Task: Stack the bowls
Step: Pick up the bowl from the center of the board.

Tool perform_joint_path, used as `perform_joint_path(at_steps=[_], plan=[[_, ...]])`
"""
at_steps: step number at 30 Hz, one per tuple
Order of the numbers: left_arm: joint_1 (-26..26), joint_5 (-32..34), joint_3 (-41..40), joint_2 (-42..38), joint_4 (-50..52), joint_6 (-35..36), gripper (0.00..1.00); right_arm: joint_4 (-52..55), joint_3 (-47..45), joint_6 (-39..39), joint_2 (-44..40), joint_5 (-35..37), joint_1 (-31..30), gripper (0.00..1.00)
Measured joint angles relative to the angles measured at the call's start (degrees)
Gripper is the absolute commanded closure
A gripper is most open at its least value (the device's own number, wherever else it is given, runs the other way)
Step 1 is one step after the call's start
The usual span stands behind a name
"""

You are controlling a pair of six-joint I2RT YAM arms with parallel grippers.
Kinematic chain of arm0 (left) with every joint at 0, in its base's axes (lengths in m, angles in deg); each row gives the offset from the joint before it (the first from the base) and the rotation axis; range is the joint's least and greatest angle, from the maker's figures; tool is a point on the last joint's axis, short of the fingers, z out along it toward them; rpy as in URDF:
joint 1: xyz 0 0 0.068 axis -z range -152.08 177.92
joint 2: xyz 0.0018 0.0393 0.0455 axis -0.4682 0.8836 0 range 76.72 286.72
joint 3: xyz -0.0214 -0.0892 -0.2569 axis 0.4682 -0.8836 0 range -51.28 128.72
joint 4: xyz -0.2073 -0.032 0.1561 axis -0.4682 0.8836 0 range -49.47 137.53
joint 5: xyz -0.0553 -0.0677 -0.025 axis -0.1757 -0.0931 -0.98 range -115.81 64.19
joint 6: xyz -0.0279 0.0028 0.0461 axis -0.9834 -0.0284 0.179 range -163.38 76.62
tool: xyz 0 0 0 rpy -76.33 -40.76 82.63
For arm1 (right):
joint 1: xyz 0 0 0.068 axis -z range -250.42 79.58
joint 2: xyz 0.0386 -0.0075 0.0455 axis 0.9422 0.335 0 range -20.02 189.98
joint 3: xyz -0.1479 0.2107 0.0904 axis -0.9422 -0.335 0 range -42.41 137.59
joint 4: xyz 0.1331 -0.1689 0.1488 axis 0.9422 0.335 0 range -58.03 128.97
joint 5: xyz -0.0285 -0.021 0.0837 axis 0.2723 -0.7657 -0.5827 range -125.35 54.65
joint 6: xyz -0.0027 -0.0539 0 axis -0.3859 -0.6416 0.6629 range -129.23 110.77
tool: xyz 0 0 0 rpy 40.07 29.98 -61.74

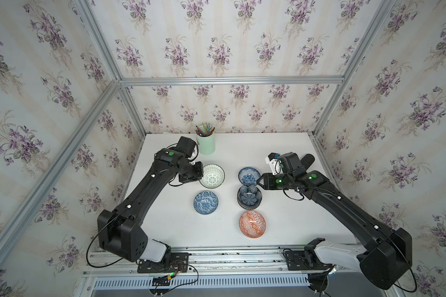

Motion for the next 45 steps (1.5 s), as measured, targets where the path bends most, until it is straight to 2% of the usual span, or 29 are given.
perform_joint_path(at_steps=[4,7,12,20,25,31,45], plan=[[7.0,-0.5,-1.5,-3.5,2.3,-1.0,1.0,1.2,2.2,0.0,-0.4,-3.8,-0.5,0.56],[12.3,0.1,-3.0,-4.2,2.3,-3.3,1.0,2.0,3.5,0.0,-0.1,-6.2,-3.5,0.56],[17.2,1.2,-3.2,-2.7,2.2,-5.7,1.0,3.3,4.9,-0.2,1.0,-7.3,-8.6,0.55],[19.3,2.0,-2.4,-1.0,1.6,-7.5,1.0,4.6,6.4,-0.2,4.0,-4.8,-13.8,0.56],[19.9,2.2,-2.6,0.2,0.8,-7.9,1.0,5.8,7.1,-0.2,6.3,-2.8,-15.8,0.63],[20.0,2.2,-2.9,-0.1,0.4,-8.0,1.0,6.3,7.9,0.0,7.8,-0.2,-16.9,0.7],[20.4,2.2,-3.5,-0.7,-0.5,-8.3,1.0,7.4,8.6,1.0,9.7,4.0,-17.6,0.79]])
